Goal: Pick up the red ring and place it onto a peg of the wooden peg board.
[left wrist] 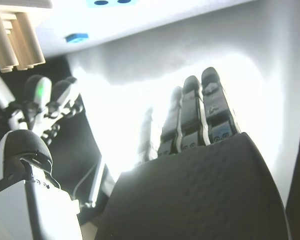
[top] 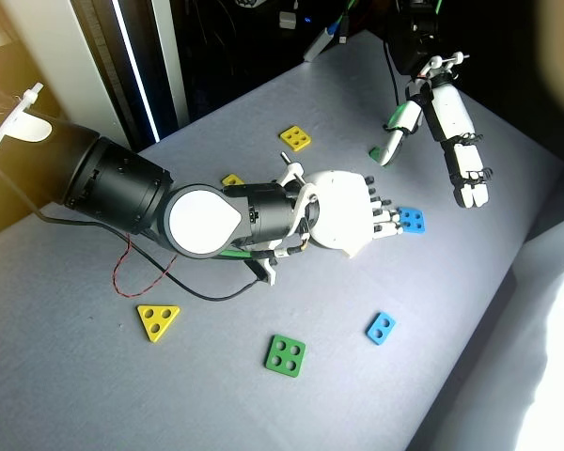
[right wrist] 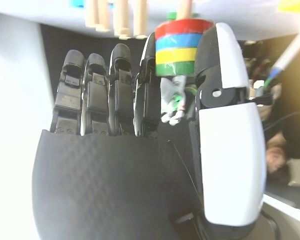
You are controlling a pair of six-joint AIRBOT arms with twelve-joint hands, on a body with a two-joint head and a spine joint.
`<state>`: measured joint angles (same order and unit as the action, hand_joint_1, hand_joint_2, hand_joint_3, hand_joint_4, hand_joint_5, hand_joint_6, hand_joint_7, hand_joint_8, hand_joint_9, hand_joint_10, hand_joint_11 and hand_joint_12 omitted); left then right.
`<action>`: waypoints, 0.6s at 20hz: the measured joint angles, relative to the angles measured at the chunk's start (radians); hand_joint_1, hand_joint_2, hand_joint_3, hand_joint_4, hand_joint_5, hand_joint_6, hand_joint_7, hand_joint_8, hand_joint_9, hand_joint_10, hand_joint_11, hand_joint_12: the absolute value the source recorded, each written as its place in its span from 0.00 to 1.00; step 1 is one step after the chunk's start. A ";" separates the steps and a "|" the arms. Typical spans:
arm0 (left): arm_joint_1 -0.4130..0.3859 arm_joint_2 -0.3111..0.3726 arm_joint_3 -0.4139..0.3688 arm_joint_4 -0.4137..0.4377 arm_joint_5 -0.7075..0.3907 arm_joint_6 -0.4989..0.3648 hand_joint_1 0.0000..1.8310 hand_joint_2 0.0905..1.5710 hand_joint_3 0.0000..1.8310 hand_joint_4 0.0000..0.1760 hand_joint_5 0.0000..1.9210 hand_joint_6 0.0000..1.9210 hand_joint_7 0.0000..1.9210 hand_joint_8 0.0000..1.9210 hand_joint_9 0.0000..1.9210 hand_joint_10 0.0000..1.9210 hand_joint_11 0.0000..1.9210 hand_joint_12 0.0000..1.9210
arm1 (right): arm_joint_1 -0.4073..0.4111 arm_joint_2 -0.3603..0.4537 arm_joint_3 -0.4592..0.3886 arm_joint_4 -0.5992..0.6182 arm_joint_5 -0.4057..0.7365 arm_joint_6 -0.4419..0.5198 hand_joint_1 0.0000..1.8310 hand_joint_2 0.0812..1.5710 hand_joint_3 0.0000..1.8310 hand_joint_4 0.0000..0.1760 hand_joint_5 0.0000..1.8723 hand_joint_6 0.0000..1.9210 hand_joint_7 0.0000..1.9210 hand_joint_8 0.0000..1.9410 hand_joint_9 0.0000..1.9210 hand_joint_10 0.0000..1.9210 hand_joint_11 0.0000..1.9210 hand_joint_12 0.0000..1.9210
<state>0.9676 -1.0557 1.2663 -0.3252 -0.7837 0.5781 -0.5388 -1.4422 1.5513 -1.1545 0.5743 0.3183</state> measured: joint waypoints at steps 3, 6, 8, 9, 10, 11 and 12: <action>0.000 0.000 0.000 0.000 0.001 0.000 0.21 0.58 0.00 1.00 0.03 0.00 0.00 0.00 0.00 0.00 0.00 0.00 | 0.000 0.000 0.000 -0.004 -0.001 0.001 0.61 0.70 0.00 0.00 0.51 0.54 0.22 0.00 0.08 0.00 0.00 0.16; 0.000 0.000 0.000 0.000 0.001 0.000 0.22 0.58 0.00 1.00 0.03 0.00 0.00 0.00 0.00 0.00 0.00 0.00 | 0.001 0.000 0.000 -0.010 -0.003 0.002 0.62 0.71 0.00 0.00 0.50 0.55 0.22 0.00 0.07 0.00 0.00 0.09; 0.000 0.000 0.000 0.000 0.001 0.000 0.20 0.58 0.00 1.00 0.02 0.00 0.00 0.00 0.00 0.00 0.00 0.00 | 0.001 0.000 0.000 -0.010 -0.003 0.003 0.62 0.71 0.00 0.00 0.50 0.55 0.21 0.00 0.07 0.00 0.00 0.11; 0.000 0.000 0.000 0.000 0.001 0.000 0.20 0.59 0.00 1.00 0.02 0.00 0.00 0.00 0.00 0.00 0.00 0.00 | 0.001 0.000 0.000 -0.010 -0.003 0.003 0.62 0.71 0.00 0.00 0.50 0.55 0.22 0.00 0.07 0.00 0.00 0.12; 0.000 0.000 0.000 0.000 0.001 0.000 0.20 0.58 0.00 1.00 0.02 0.00 0.00 0.00 0.00 0.00 0.00 0.00 | 0.001 0.000 0.000 -0.010 -0.003 0.003 0.61 0.71 0.00 0.00 0.50 0.56 0.22 0.00 0.07 0.00 0.00 0.13; 0.000 0.000 0.000 0.000 0.001 0.000 0.21 0.58 0.00 1.00 0.02 0.00 0.00 0.00 0.00 0.00 0.00 0.00 | 0.001 0.000 0.000 -0.010 -0.003 0.003 0.61 0.71 0.00 0.00 0.50 0.56 0.21 0.00 0.07 0.00 0.00 0.14; 0.000 0.000 0.000 0.000 0.001 0.000 0.21 0.58 0.00 1.00 0.02 0.00 0.00 0.00 0.00 0.00 0.00 0.00 | 0.001 0.000 0.000 -0.010 -0.003 0.003 0.60 0.71 0.00 0.00 0.49 0.57 0.21 0.00 0.07 0.00 0.00 0.16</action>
<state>0.9680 -1.0557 1.2663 -0.3256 -0.7826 0.5781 -0.5377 -1.4422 1.5517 -1.1648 0.5713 0.3210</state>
